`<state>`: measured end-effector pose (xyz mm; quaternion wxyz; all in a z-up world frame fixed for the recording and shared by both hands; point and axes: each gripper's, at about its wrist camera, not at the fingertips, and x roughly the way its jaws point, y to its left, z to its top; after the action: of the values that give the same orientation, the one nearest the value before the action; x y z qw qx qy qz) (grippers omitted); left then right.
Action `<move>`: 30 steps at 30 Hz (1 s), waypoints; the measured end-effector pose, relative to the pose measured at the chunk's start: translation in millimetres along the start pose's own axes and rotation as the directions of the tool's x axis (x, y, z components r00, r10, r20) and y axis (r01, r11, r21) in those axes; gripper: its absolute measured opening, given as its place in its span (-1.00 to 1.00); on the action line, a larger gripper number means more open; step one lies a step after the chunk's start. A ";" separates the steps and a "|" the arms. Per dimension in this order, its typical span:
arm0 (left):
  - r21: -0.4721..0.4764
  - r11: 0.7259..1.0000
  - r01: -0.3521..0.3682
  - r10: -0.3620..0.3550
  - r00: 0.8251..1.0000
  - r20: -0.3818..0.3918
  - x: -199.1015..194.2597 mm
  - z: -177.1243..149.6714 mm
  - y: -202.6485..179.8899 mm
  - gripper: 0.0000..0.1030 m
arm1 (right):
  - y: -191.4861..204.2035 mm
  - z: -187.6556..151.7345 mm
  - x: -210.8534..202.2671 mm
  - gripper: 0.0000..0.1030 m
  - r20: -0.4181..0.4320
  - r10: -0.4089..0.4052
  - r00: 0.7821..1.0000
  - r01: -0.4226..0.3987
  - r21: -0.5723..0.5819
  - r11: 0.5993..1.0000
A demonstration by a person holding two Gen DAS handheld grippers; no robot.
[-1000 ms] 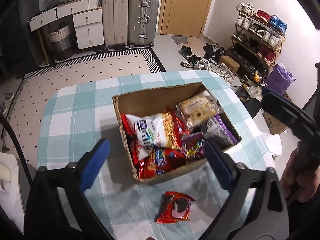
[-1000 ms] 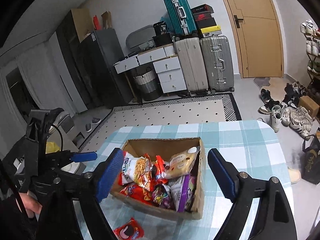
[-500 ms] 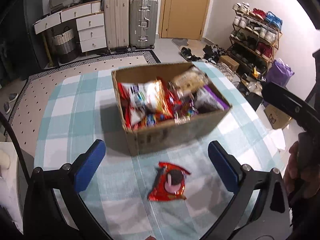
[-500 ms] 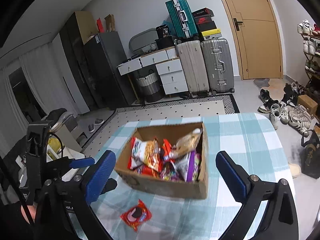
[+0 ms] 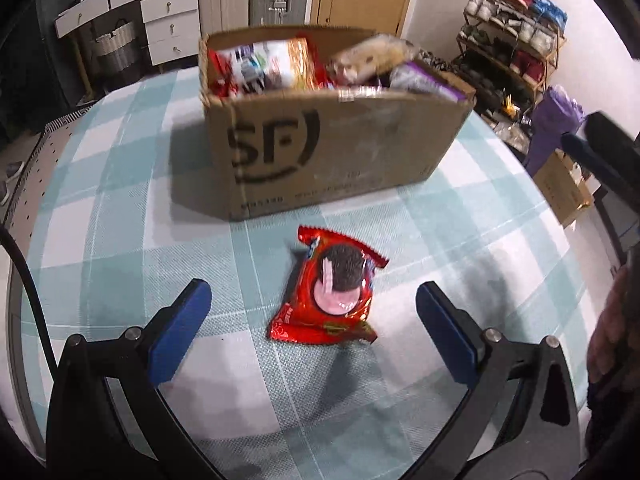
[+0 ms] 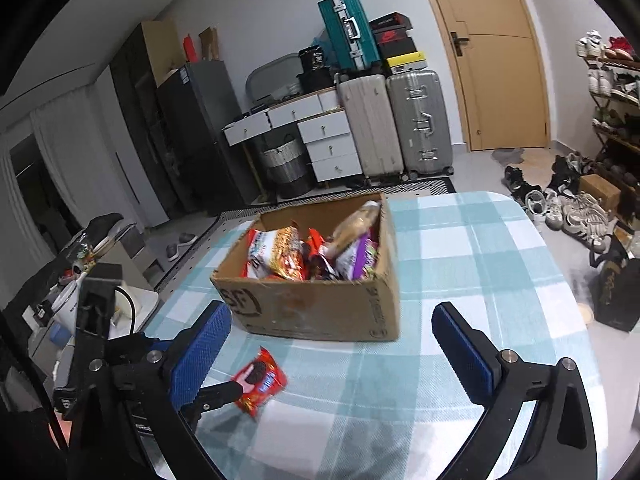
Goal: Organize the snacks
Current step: 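Grasp the red Oreo packet on the table with the left gripper, then lift the Oreo packet into the box and open the left gripper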
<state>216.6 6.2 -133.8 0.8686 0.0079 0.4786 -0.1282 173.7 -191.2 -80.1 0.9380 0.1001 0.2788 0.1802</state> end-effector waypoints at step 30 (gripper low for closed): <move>0.019 0.995 0.096 -0.097 0.994 0.053 -9.6 -2.4 3.6 -0.18 | -7.4 -17.1 6.6 0.98 -0.038 -0.014 0.999 0.015 0.008 1.000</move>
<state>210.6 12.1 -127.5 0.8738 -0.0116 0.4539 -0.1742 171.4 -193.9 -99.6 0.9334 0.0987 0.2978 0.1740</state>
